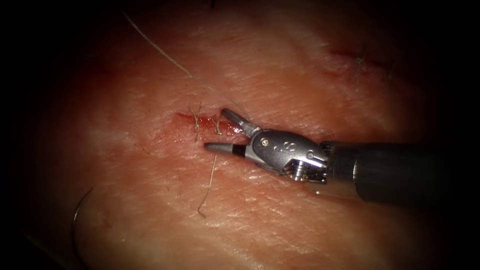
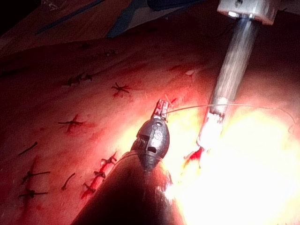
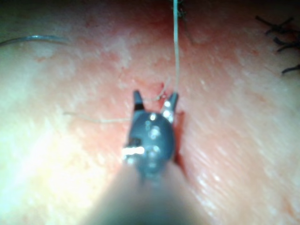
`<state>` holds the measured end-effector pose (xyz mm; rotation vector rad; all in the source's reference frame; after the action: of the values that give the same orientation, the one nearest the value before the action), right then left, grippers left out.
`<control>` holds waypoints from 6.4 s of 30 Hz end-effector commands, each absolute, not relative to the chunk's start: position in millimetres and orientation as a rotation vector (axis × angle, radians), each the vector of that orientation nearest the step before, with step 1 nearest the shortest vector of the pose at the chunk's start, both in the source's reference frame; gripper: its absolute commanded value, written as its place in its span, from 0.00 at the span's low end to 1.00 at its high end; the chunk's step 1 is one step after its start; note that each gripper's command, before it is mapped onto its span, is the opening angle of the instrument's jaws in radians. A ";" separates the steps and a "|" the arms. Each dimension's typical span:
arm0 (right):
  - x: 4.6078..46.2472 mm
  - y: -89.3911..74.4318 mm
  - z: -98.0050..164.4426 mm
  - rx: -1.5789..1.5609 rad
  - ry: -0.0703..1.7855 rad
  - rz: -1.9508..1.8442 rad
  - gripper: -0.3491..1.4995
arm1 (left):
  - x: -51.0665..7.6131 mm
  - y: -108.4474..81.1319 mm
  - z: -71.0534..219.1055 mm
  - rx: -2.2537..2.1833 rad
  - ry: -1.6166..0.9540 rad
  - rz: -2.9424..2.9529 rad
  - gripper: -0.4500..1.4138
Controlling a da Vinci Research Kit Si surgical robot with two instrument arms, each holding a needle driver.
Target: Wound Closure
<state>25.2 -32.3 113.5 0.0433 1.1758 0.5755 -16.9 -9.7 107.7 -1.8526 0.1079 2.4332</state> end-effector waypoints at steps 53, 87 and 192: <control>21.1 -39.7 113.6 0.008 1.157 0.544 0.99 | -13.4 -23.2 134.1 -1.221 -0.169 2.470 0.92; 21.7 -40.4 113.6 0.036 1.147 0.533 0.99 | -27.0 -32.3 138.4 -1.291 -0.702 2.443 0.76; 23.9 -41.0 111.4 0.148 1.194 0.410 0.94 | -29.8 -34.7 135.9 -1.012 -0.359 2.648 0.66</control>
<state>23.3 -40.6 110.9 0.1456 1.1937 0.4069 -29.2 -33.9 135.4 -1.0099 -0.3473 2.6465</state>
